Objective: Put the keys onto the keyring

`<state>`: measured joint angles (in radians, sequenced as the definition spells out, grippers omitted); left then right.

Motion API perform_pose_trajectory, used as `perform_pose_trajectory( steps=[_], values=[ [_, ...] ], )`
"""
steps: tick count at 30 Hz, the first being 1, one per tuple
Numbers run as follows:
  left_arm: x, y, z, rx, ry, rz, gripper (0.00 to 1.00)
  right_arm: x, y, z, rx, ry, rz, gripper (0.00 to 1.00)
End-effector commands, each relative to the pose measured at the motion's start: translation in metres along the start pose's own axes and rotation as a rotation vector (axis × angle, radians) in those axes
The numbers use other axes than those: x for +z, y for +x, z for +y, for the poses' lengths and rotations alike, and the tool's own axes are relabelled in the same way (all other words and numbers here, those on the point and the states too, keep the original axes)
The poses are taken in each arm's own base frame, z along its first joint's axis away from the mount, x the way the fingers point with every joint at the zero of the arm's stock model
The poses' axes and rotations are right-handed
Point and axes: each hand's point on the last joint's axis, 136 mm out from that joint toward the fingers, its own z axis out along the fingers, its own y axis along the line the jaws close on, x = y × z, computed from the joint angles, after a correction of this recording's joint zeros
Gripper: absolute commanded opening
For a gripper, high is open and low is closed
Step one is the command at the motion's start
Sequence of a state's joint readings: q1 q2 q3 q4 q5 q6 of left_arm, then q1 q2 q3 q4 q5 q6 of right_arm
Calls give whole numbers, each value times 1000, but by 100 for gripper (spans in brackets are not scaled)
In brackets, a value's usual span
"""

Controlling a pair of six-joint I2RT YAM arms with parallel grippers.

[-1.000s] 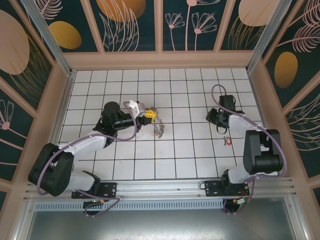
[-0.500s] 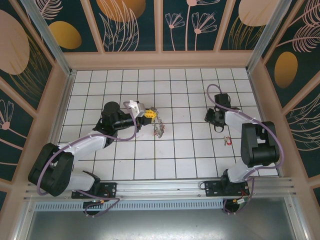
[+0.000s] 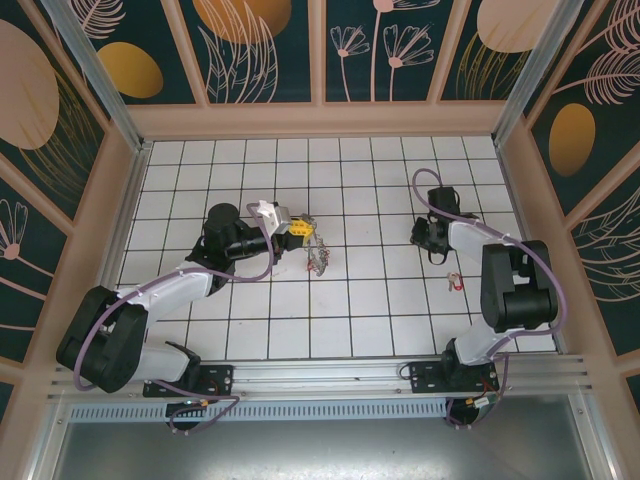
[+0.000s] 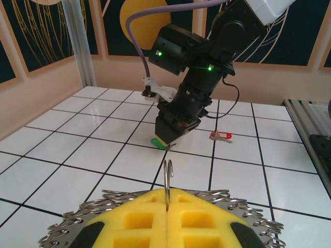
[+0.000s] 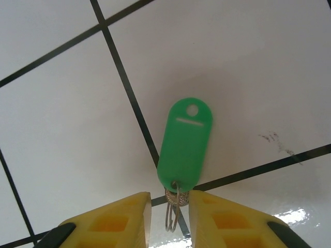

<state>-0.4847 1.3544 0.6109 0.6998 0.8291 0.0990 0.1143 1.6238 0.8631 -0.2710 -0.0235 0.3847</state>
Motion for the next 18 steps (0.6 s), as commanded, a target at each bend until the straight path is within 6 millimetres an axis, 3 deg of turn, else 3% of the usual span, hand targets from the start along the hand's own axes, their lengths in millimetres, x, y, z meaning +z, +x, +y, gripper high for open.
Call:
perform_pose_trajectory(
  steps=[1, 13, 18],
  values=[
    [-1, -18, -6, 45, 18, -48, 0, 4, 3, -1, 5, 25, 19, 25],
    [-1, -18, -5, 45, 20, -48, 0, -3, 4, 13, -91, 45, 0, 9],
    [-1, -19, -5, 48, 15, -50, 0, -10, 20, 48, -219, -40, 39, 6]
  ],
)
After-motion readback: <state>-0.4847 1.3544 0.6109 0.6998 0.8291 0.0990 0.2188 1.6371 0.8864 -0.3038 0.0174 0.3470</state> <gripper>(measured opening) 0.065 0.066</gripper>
